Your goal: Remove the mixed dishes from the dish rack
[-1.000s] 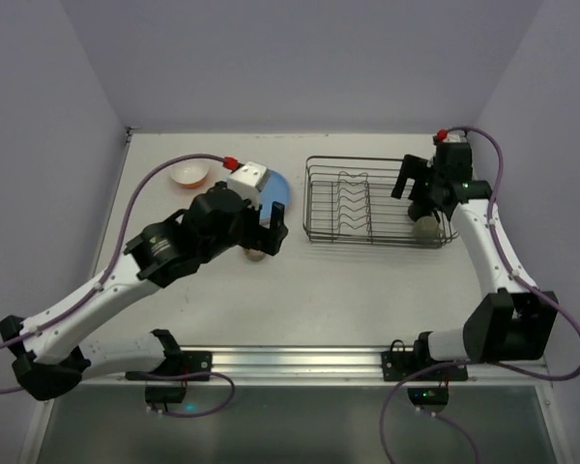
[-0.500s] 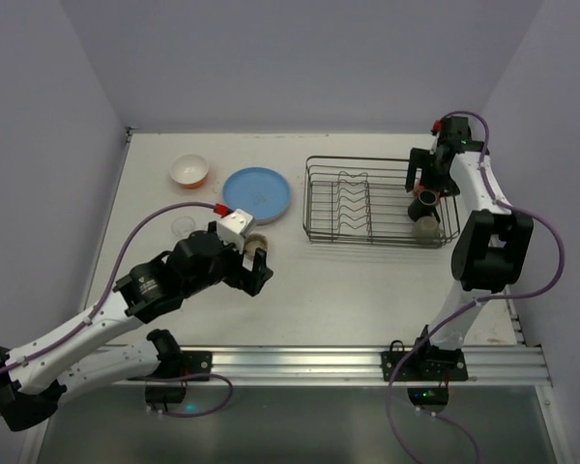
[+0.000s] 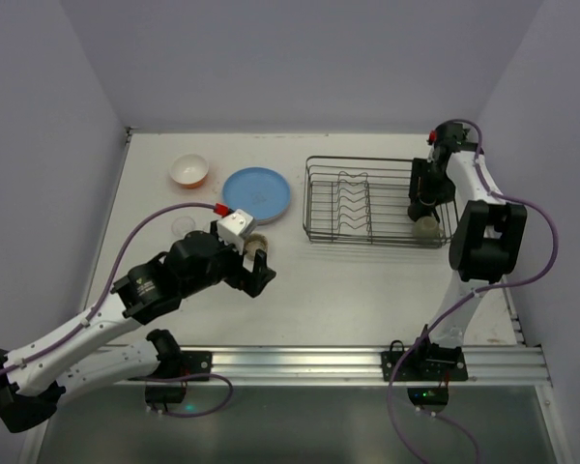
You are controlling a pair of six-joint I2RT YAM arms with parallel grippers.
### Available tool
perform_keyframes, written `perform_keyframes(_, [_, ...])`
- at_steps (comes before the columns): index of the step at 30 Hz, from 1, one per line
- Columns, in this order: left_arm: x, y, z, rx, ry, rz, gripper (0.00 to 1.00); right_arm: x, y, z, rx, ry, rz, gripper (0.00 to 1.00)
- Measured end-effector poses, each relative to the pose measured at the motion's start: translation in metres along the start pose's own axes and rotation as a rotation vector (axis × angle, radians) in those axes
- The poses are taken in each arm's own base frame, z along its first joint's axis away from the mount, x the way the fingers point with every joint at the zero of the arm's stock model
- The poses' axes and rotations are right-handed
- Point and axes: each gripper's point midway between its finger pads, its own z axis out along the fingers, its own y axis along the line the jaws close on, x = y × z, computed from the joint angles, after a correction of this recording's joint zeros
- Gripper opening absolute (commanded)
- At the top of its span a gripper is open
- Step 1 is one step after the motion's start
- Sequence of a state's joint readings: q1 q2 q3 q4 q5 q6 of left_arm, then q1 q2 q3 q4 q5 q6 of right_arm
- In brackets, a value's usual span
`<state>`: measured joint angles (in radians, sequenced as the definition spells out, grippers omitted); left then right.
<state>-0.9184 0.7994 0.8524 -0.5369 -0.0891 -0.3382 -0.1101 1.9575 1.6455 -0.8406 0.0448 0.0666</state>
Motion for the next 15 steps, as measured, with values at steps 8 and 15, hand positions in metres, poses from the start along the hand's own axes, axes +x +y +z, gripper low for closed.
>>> perform_keyframes(8, [0.0014, 0.0005, 0.0019, -0.002, 0.008, 0.009, 1.00, -0.0003, -0.0048, 0.0006, 0.027, 0.002, 0.003, 0.26])
perform_keyframes(15, [0.0031, 0.0009, 0.0040, -0.005, 0.017, 0.010, 1.00, -0.0012, 0.0002, -0.0009, 0.020, -0.003, -0.006, 0.14])
